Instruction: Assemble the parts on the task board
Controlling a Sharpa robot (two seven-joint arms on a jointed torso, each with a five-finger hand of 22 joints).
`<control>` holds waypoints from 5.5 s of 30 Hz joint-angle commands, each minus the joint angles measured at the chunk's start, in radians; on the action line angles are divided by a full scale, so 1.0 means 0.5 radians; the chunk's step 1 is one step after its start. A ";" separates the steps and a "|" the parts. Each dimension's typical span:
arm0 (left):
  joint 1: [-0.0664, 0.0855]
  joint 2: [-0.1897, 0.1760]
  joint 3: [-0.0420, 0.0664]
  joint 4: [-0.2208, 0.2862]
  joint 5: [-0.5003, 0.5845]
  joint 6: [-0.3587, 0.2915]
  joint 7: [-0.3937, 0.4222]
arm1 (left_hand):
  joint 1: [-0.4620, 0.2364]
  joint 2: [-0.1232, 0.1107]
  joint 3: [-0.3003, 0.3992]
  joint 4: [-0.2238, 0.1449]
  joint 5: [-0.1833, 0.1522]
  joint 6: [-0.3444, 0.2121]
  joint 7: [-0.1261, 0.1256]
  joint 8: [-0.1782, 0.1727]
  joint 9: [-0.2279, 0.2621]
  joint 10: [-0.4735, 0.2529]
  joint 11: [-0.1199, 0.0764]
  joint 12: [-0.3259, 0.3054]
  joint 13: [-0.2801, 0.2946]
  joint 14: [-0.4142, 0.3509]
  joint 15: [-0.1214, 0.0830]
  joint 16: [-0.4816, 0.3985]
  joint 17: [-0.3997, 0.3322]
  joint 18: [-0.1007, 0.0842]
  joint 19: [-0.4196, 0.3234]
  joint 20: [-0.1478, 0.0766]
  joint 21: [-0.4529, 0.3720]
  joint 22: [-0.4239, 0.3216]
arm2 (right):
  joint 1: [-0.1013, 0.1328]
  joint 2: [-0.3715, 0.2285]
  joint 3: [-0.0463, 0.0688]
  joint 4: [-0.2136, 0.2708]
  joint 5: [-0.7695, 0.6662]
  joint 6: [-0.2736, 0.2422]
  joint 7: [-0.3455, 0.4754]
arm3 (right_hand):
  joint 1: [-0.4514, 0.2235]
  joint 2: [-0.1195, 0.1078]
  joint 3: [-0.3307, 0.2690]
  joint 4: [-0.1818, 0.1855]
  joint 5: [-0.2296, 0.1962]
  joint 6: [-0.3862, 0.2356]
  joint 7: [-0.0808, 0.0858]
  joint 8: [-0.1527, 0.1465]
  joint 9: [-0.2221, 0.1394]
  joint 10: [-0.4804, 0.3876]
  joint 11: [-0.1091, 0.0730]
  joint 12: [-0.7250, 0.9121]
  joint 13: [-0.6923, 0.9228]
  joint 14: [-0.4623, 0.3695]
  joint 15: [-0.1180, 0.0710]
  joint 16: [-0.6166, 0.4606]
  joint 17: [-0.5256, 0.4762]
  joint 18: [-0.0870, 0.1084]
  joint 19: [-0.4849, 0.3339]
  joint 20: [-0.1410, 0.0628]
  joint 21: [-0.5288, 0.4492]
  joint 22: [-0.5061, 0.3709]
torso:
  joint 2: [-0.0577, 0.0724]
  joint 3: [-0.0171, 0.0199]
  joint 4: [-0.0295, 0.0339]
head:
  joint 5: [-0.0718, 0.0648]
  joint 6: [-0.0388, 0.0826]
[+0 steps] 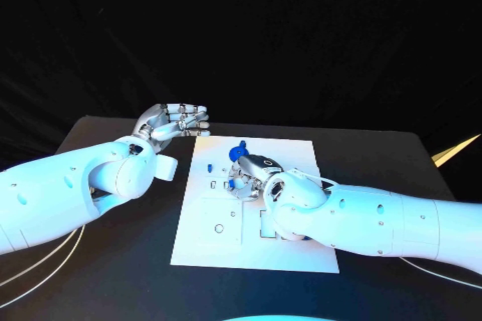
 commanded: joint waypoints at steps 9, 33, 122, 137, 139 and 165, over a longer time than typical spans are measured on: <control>0.001 0.003 0.001 0.004 0.001 0.007 0.001 | -0.063 -0.015 0.032 0.006 0.028 0.015 0.063 -0.038 0.028 -0.009 0.007 -0.014 0.028 -0.014 0.007 -0.026 0.038 0.035 -0.024 0.001 0.034 0.017 | -0.006 0.005 -0.003 -0.018 -0.014 0.013 -0.013 | -0.089 0.020 0.059 0.025 0.011 0.021 -0.030 0.220 0.155 0.032 -0.026 0.000 0.323 0.219 -0.024 0.027 0.548 -0.072 0.206 -0.027 0.046 0.550 | 0.001 0.0011 -0.002 | 0.001 -0.005; 0.001 0.001 0.001 0.003 0.001 0.008 0.000 | -0.063 -0.015 0.032 0.006 0.028 0.015 0.063 -0.038 0.028 -0.009 0.007 -0.014 0.028 -0.014 0.007 -0.026 0.038 0.035 -0.024 0.001 0.034 0.017 | -0.007 0.012 -0.004 -0.027 -0.018 0.023 -0.011 | -0.134 -0.052 0.019 0.050 0.012 -0.025 -0.010 0.212 0.140 0.012 -0.010 -0.029 0.304 0.219 -0.012 0.027 0.548 -0.072 0.206 -0.020 0.046 0.550 | -0.001 -0.0007 -0.001 | -0.007 -0.011; 0.247 0.535 -0.061 -0.392 -1.719 1.188 -1.748 | -0.809 0.120 -0.383 0.248 0.029 -0.231 -0.220 1.417 0.803 0.210 -0.312 2.216 1.555 1.079 -0.338 2.622 2.285 -0.111 0.552 -0.315 2.133 1.886 | 0.301 -0.959 0.009 0.213 1.510 -0.162 0.922 | 0.127 0.036 -0.829 0.386 0.022 -0.294 0.065 0.208 0.115 -0.323 0.058 -0.409 -0.071 0.176 0.041 -0.076 0.386 0.033 0.041 0.027 -0.477 0.289 | -0.088 0.0460 -0.029 | 0.030 -0.049; 0.260 0.694 -0.108 -0.551 -1.777 1.375 -1.789 | -0.812 0.179 -0.411 0.245 0.033 -0.301 -0.194 1.326 0.794 0.217 -0.292 2.245 1.604 1.095 -0.322 2.648 2.329 -0.119 0.560 -0.306 2.170 1.936 | 0.300 -0.935 0.009 0.180 1.500 -0.171 0.904 | 0.129 0.038 -0.834 0.387 0.022 -0.316 0.070 0.203 0.114 -0.345 0.062 -0.438 -0.099 0.171 0.044 -0.090 0.365 0.041 0.030 0.030 -0.518 0.269 | -0.083 0.0438 -0.035 | 0.038 -0.054; 0.259 0.708 -0.117 -0.565 -1.774 1.384 -1.791 | -0.810 0.183 -0.417 0.245 0.034 -0.308 -0.188 1.305 0.789 0.218 -0.287 2.249 1.610 1.097 -0.317 2.651 2.333 -0.120 0.560 -0.303 2.175 1.942 | 0.300 -0.930 0.009 0.174 1.502 -0.176 0.909 | 0.131 0.039 -0.838 0.388 0.022 -0.324 0.072 0.203 0.115 -0.375 0.065 -0.475 -0.133 0.161 0.046 -0.112 0.332 0.050 0.014 0.031 -0.566 0.246 | -0.082 0.0440 -0.034 | 0.037 -0.054; 0.247 0.764 -0.161 -0.633 -1.703 1.501 -1.805 | -0.750 0.228 -0.409 0.241 0.037 -0.282 -0.174 1.223 0.771 0.219 -0.273 2.262 1.631 1.100 -0.302 2.660 2.344 -0.121 0.556 -0.285 2.193 1.962 | 0.297 -0.896 0.008 0.143 1.519 -0.208 0.939 | 0.151 0.055 -0.858 0.388 0.023 -0.351 0.077 0.213 0.125 -0.481 0.069 -0.629 -0.278 0.120 0.049 -0.214 0.202 0.092 -0.058 0.037 -0.801 0.127 | -0.084 0.0422 -0.029 | 0.032 -0.078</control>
